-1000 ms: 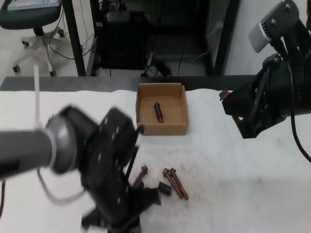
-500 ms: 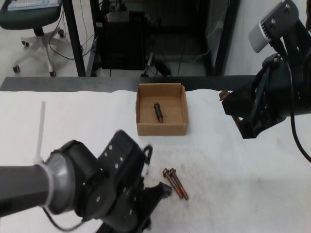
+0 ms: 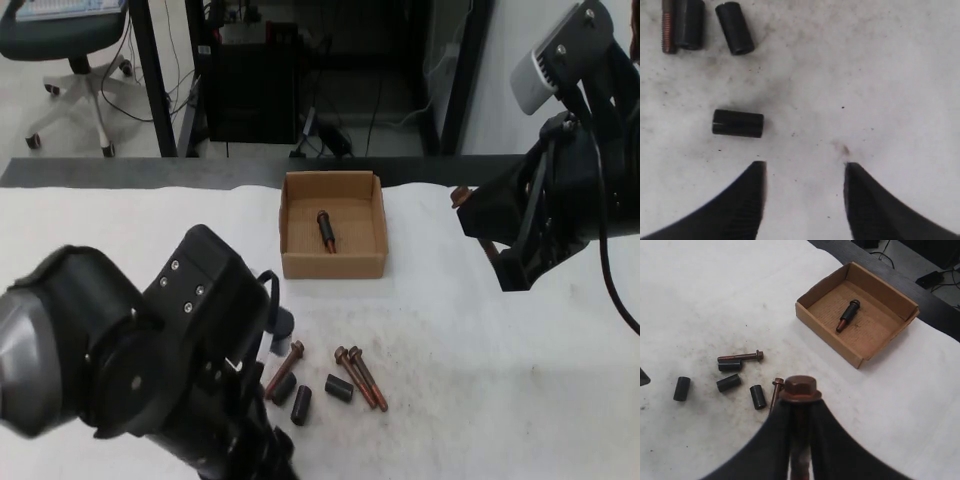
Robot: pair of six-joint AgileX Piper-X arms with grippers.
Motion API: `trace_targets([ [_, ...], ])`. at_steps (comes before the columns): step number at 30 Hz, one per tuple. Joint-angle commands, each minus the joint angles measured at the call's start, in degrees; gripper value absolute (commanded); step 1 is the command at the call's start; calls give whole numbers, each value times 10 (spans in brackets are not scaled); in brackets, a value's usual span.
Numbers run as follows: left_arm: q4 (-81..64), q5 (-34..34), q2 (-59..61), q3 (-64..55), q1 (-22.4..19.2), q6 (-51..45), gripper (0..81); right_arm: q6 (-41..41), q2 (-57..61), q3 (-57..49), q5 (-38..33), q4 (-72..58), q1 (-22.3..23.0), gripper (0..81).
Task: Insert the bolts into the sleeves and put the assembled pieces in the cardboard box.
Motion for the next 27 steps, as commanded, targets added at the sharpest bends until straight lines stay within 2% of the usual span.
trace_targets([
  [1, 21, -59, -2, -16, 10, 117, 585, -3, -6, -2, -4, -3, -2, 8],
  [6, 21, -74, 36, -42, 17, 146, 559, -1, -6, -2, -8, -3, -2, 8],
  [16, 130, -74, 192, -149, 25, 146, 560, 14, -6, -2, -30, -3, -2, 8],
  [27, 147, -74, 231, -184, 25, 146, 560, 14, -6, -2, -30, -3, -2, 8],
])
